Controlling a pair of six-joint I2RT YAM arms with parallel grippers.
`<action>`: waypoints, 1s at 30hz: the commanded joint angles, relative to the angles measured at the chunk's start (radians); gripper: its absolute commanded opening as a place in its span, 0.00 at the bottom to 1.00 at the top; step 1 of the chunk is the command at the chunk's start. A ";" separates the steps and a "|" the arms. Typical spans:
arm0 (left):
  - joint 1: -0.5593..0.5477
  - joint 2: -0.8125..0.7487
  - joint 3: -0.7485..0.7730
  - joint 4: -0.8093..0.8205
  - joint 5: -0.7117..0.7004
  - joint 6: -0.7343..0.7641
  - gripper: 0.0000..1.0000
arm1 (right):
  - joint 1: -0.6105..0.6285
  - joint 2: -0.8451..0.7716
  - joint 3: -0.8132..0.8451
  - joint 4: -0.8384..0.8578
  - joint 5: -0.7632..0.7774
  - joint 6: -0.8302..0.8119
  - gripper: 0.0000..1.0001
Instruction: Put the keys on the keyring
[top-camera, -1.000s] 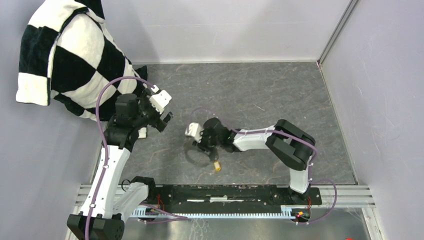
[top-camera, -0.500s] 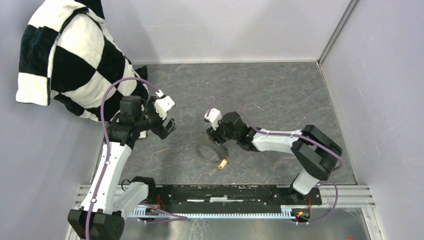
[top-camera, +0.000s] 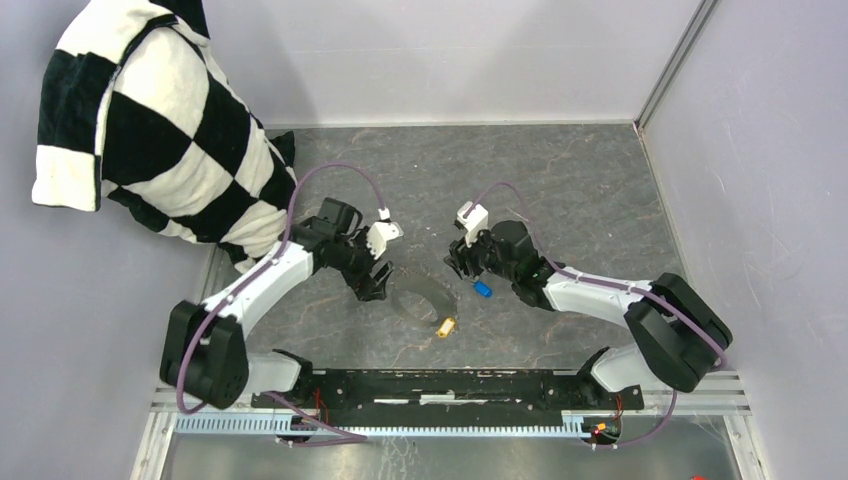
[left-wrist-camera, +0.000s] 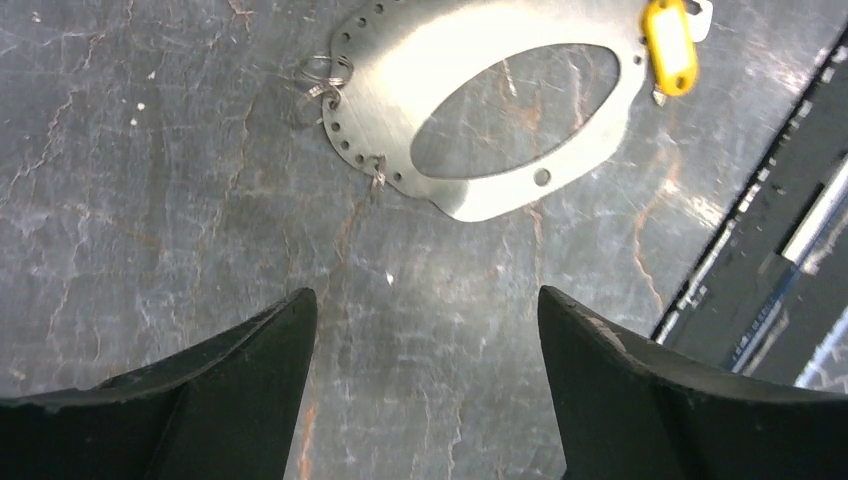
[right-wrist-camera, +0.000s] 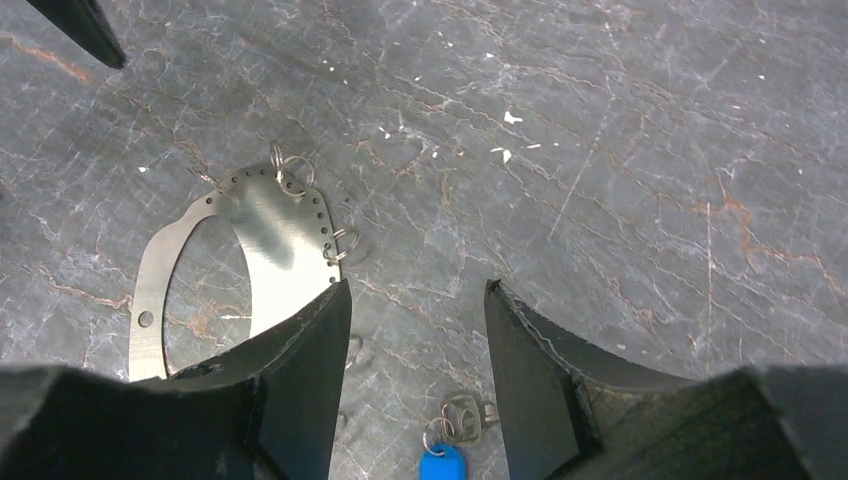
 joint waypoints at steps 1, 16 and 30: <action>-0.047 0.126 0.036 0.147 -0.074 -0.116 0.85 | -0.024 -0.065 -0.037 0.117 -0.018 0.047 0.57; -0.102 0.333 0.107 0.234 -0.112 -0.130 0.71 | -0.055 -0.093 -0.081 0.175 -0.067 0.072 0.48; -0.117 0.368 0.095 0.177 -0.079 -0.121 0.40 | -0.083 -0.106 -0.097 0.183 -0.081 0.081 0.42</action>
